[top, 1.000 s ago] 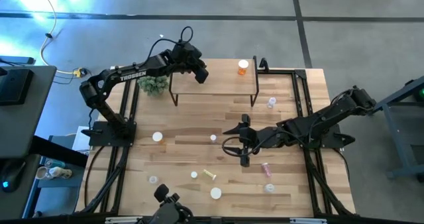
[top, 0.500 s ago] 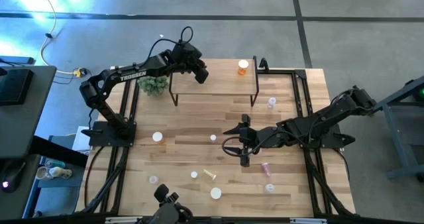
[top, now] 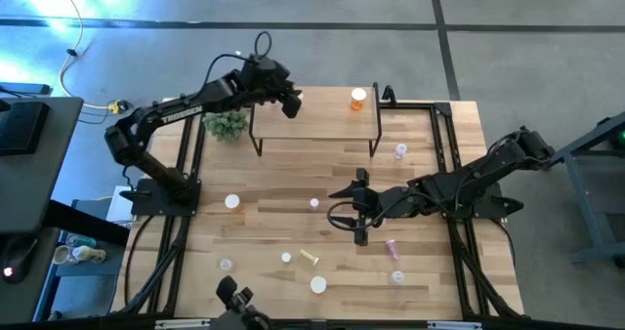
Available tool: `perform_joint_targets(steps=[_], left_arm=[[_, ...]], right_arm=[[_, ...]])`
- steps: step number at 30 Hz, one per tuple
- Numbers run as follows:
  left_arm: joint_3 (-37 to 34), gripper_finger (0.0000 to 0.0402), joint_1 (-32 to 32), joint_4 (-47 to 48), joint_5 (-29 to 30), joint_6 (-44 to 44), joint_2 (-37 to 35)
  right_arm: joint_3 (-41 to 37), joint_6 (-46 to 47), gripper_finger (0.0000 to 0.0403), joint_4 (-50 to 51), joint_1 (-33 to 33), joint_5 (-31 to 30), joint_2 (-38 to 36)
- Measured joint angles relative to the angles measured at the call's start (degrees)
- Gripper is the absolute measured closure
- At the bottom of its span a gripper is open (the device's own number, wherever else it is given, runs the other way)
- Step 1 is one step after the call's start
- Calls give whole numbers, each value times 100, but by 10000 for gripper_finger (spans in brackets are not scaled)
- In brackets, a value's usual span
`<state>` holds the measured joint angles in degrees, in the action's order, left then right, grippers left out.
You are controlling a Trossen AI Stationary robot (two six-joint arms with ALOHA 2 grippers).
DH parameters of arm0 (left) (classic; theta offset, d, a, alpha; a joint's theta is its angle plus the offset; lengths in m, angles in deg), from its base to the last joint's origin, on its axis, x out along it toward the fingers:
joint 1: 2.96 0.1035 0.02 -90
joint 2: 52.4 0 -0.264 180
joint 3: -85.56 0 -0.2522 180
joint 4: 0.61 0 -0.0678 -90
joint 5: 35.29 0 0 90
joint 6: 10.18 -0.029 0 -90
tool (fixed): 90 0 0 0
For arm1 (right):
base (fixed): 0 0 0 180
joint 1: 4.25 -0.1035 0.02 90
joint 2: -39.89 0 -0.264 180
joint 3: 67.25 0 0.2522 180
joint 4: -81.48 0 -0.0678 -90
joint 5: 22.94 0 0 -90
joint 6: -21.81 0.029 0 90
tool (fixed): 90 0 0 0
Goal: Pick and place medicine bottles onto shelf by color
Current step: Put the top transparent pill bottle on the shelf
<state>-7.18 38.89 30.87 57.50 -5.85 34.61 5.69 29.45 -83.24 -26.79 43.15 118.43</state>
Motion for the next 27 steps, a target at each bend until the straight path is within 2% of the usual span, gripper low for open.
perform_joint_targets(steps=[8, 14, 18, 22, 27], left_arm=[[0, 224, -26, 669, -363, -37, -815], [-17, 227, -202, 1593, -430, -249, -1263], [-525, 229, -531, 1850, -430, -246, -1494], [-1160, 229, -932, 1802, -407, -208, -1704], [-1574, 229, -1416, 1615, -382, -73, -1921]], right_arm=[[0, 136, 160, 0, 0, 9, 2], [0, 480, 160, 129, 0, 32, 2], [0, 986, 160, 452, 0, 184, 2], [0, 1338, 160, 921, 0, 292, 4], [0, 1845, 160, 1564, -2, 291, 7]])
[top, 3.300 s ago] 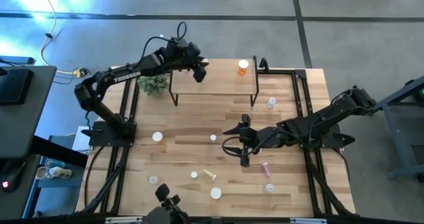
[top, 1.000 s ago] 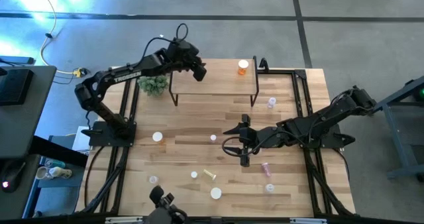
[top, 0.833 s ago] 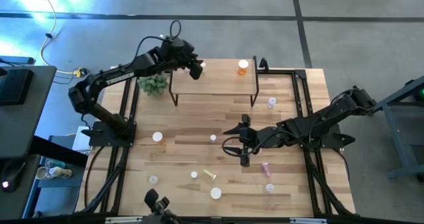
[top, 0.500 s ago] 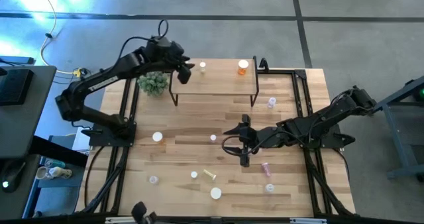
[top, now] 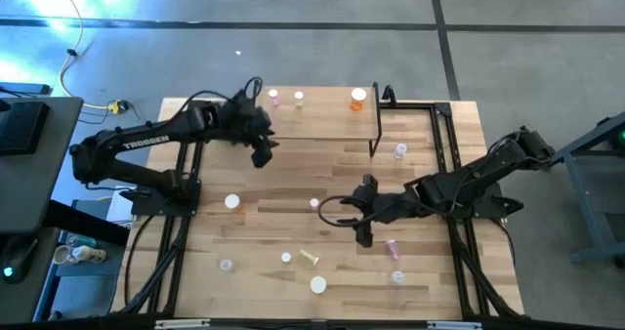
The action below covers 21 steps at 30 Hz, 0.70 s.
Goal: Pick and place medicine bottles onto shelf by color
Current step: Put the top transparent pill bottle on the shelf
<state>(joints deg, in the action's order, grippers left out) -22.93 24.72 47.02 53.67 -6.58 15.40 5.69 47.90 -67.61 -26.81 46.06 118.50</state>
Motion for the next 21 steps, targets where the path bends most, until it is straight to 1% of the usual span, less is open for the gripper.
perform_joint_targets(steps=[6, 10, 15, 17, 21], left_arm=[[-397, 229, -676, -472, 42, 115, -290], [-778, 229, -1126, -736, 82, 264, -464], [-1319, 229, -1712, -1198, 392, 650, -621], [-1480, 229, -1948, -1364, 497, 823, -642], [-1684, 229, -2457, -1536, 725, 1198, -639]], right_arm=[[0, 473, 160, 581, -171, -146, 72], [0, 663, 160, 712, -374, -172, 193], [0, 1038, 160, 973, -687, -350, 305], [0, 1398, 160, 1205, -835, -549, 319], [2, 2271, 160, 1732, -1098, -1313, 319]])
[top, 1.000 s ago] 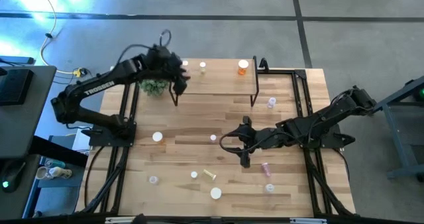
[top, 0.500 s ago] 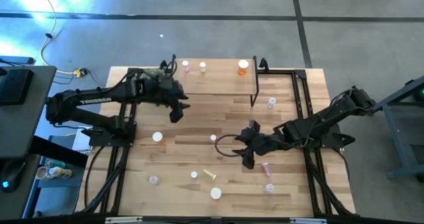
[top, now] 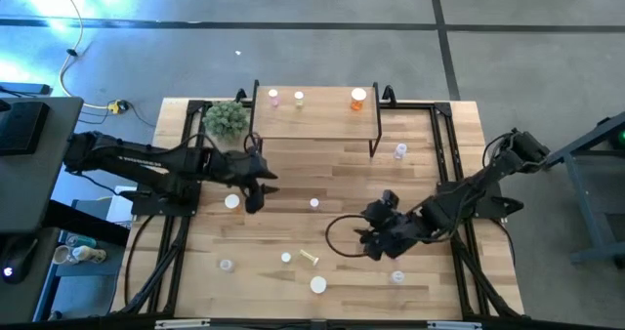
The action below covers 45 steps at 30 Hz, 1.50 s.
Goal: Pick and place medicine bottles onto shelf by color
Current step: Put the top transparent pill bottle on the shelf
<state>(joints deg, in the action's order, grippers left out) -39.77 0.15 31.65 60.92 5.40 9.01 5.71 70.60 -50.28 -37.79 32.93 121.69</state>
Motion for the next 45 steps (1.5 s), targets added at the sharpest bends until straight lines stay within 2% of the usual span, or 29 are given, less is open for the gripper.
perform_joint_targets(steps=[7, 12, 19, 25, 32, 36, 45], left_arm=[[-145, 229, -784, -480, 439, 33, 15], [-145, 229, -1157, -797, 674, 34, 15], [-145, 229, -1418, -959, 694, 32, 15], [-145, 229, -1510, -957, 802, 32, 15], [-145, 229, -1523, -951, 814, 32, 17], [-145, 229, -1523, -949, 807, 32, 17], [-145, 229, -1523, -933, 794, 29, 19]], right_arm=[[0, 1786, 160, 1304, -93, -1268, 0], [-2, 2634, 160, 2266, 192, -1691, -2], [-2, 3091, 160, 3203, 1025, -1618, -139], [-2, 3080, 160, 3783, 1814, -1538, -670], [-2, 3037, 160, 4040, 2821, -1537, -1535], [-2, 2873, 161, 4029, 3416, -1376, -1795], [-2, 2444, 213, 4026, 4303, -987, -1774]])
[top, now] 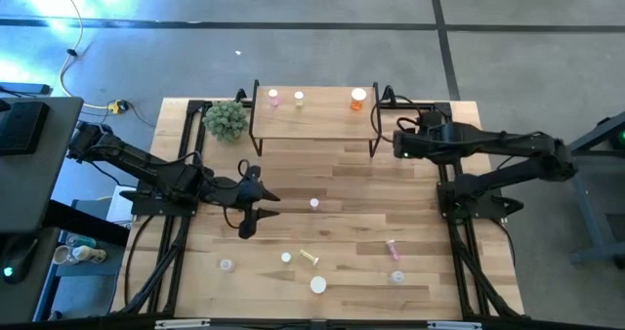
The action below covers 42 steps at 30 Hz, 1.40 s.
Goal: Pick and place medicine bottles onto shelf by color
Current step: Put the top transparent pill bottle on the shelf
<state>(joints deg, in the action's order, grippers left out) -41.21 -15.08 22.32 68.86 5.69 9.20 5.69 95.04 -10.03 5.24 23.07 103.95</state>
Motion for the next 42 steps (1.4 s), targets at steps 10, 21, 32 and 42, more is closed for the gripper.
perform_joint_targets(steps=[10, 21, 32, 42], left_arm=[[0, 229, 0, 0, 0, -105, 1], [2, 229, 0, 1, 0, -105, 1], [2, 229, 0, 0, -2, -105, 1], [2, 229, 0, 0, -2, -106, 1]], right_arm=[[-2, -446, 233, 321, 511, 690, -19], [-4, -629, 233, 405, 844, 906, -19], [-4, -745, 233, 347, 1035, 1281, -19], [-773, -133, 233, 51, 276, 1301, -270]])
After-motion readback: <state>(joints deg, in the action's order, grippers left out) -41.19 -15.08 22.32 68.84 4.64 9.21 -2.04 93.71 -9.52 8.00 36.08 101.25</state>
